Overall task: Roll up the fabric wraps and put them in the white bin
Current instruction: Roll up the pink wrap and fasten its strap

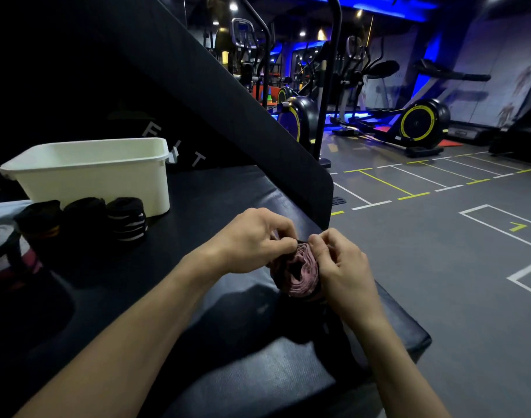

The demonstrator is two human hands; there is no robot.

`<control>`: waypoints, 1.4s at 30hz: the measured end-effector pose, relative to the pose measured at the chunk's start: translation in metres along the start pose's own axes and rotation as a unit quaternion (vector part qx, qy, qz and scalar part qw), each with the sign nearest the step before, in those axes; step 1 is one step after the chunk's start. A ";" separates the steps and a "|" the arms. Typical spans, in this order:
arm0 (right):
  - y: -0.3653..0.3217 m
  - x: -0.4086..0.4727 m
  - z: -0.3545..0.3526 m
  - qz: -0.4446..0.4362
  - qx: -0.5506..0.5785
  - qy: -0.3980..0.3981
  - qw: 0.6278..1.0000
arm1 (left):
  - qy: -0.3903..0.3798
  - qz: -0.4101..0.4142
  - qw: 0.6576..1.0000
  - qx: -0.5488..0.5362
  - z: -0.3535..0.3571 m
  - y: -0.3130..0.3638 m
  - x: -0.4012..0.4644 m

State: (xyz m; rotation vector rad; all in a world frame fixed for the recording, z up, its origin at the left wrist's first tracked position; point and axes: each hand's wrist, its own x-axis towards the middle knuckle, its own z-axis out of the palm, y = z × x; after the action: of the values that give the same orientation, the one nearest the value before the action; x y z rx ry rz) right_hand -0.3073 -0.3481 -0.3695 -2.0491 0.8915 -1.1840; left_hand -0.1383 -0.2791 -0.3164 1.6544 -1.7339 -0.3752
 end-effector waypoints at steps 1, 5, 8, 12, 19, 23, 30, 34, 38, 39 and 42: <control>0.000 0.001 0.001 0.014 0.022 -0.001 1.000 | -0.011 -0.023 0.999 -0.028 -0.001 0.000 0.000; 0.001 0.001 0.007 0.044 0.127 0.029 0.991 | -0.049 -0.111 0.979 -0.162 -0.006 -0.004 -0.001; 0.001 -0.002 0.007 0.012 0.052 0.103 0.993 | -0.051 -0.146 0.966 -0.207 -0.004 -0.005 -0.001; 0.002 -0.007 0.005 -0.019 0.002 0.111 0.994 | -0.021 -0.194 0.948 -0.251 -0.001 -0.007 0.001; 0.009 -0.021 0.014 -0.037 -0.079 -0.022 0.996 | 0.033 -0.252 0.906 -0.340 0.009 -0.007 0.002; 0.010 -0.017 0.022 -0.021 -0.090 0.007 0.996 | 0.049 -0.264 0.898 -0.350 0.014 -0.003 0.004; 0.009 -0.016 0.022 -0.015 -0.106 0.027 0.994 | 0.036 -0.266 0.889 -0.371 0.014 -0.003 0.003; 0.005 -0.013 0.023 0.014 -0.165 0.038 0.985 | 0.035 -0.265 0.883 -0.386 0.017 -0.003 0.004; 0.002 -0.007 0.028 0.042 -0.166 0.028 0.985 | 0.040 -0.273 0.872 -0.405 0.022 -0.003 0.006; 0.001 -0.006 0.030 0.046 -0.170 0.028 0.984 | 0.041 -0.277 0.870 -0.406 0.023 -0.003 0.007; -0.002 -0.007 0.034 0.053 -0.182 0.037 0.981 | 0.042 -0.287 0.865 -0.409 0.025 -0.004 0.008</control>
State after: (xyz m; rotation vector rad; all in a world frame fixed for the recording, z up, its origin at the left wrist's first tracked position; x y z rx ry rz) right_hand -0.2792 -0.3361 -0.3852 -2.2163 1.3194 -1.1095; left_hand -0.1510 -0.2937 -0.3349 1.4382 -0.7617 -1.1175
